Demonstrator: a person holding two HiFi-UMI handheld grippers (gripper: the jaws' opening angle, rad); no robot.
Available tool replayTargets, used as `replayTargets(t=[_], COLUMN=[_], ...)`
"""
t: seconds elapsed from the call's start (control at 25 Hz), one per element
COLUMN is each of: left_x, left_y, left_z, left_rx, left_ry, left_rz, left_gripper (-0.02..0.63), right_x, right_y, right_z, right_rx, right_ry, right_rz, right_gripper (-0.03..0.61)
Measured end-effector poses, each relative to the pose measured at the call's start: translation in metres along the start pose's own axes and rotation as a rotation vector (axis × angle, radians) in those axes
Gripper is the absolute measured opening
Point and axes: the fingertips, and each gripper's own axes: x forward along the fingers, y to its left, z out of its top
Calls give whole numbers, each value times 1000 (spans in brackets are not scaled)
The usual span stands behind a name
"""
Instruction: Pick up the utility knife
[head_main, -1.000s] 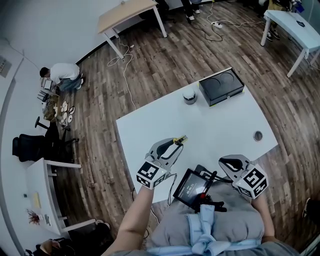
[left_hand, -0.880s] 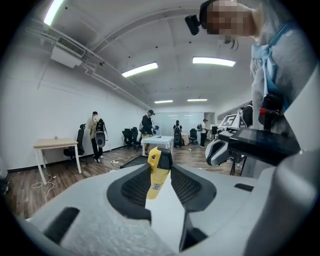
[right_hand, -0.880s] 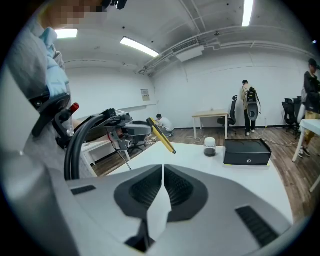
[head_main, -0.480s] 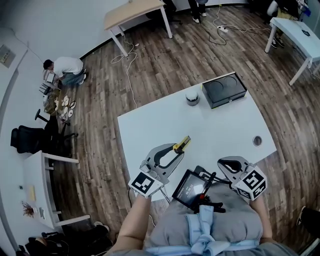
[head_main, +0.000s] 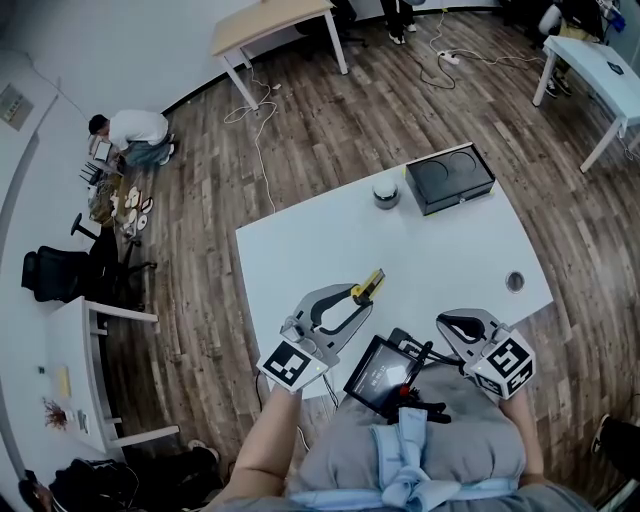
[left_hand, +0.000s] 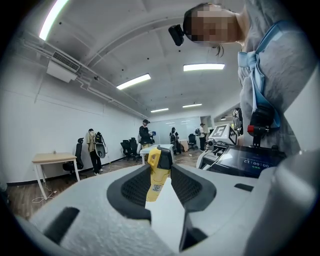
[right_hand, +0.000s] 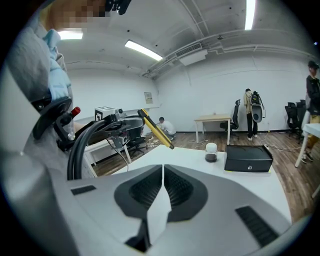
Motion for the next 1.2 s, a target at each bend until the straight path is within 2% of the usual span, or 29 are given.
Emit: replayTargets(t=[0.64,1.2], left_x=[-3,-3], left_y=[2,2], left_z=[2,0], left_rx=[20,11], left_ry=[11,21], left_rz=[-10,-19], left_gripper=[133,133], right_x=[-2,-1], right_y=[-3,0], right_z=[7,4], right_rx=[-34,-25], right_ry=[1,4], right_rz=[-45,-43], right_gripper=[26,26])
